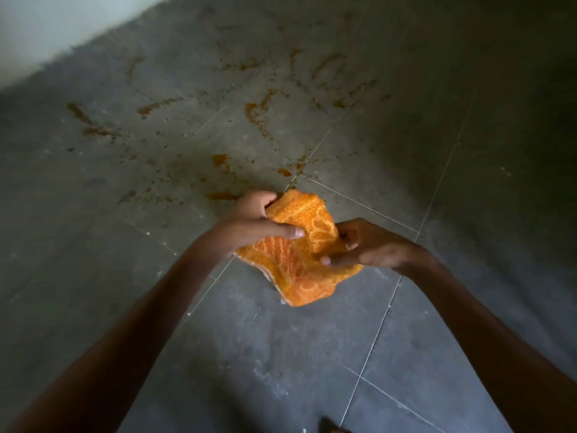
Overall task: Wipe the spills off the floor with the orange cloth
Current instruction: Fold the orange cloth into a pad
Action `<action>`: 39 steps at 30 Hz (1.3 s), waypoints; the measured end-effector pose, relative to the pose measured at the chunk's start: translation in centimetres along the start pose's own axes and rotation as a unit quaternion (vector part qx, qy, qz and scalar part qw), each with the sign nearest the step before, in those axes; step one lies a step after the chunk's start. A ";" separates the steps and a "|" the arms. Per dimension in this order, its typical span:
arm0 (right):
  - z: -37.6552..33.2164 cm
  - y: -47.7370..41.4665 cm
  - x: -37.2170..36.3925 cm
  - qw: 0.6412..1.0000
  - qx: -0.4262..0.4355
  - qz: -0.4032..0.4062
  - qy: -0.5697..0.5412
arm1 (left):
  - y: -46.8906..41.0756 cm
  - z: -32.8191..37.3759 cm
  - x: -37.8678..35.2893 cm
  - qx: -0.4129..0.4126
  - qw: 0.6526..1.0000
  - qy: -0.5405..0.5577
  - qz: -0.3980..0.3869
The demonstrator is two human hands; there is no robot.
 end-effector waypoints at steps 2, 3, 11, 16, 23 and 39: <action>0.0 0.4 -0.4 0.992 0.009 -0.024 -0.123 | 0.4 1.8 1.4 -0.039 0.999 0.022 -0.007; 0.0 0.4 -0.6 0.981 0.015 -0.028 -0.191 | 0.6 2.3 2.2 -0.058 0.998 0.026 -0.005; 0.1 1.0 -2.8 0.889 -0.008 0.009 -0.457 | 1.4 -1.3 -2.0 0.126 0.970 0.141 0.152; 0.1 1.9 -3.2 0.865 -0.022 0.072 -0.495 | 4.3 -2.7 -7.3 0.185 0.894 0.402 -0.070; 0.7 3.4 -3.7 0.886 -0.022 0.122 -0.446 | 4.8 -1.7 -6.8 0.052 0.941 0.324 0.088; 3.5 4.6 -4.6 0.939 0.062 0.334 -0.060 | 5.1 -1.1 -5.3 0.045 0.966 0.164 0.195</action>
Point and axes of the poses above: each hand's wrist, its own y-axis away from the middle knuckle, its own x-axis out of the back of the hand, z = x × y, the point moved 1 cm from there along -y, towards the middle knuckle, and after that the axes turned 15 degrees about -y, right-handed, at the moved point
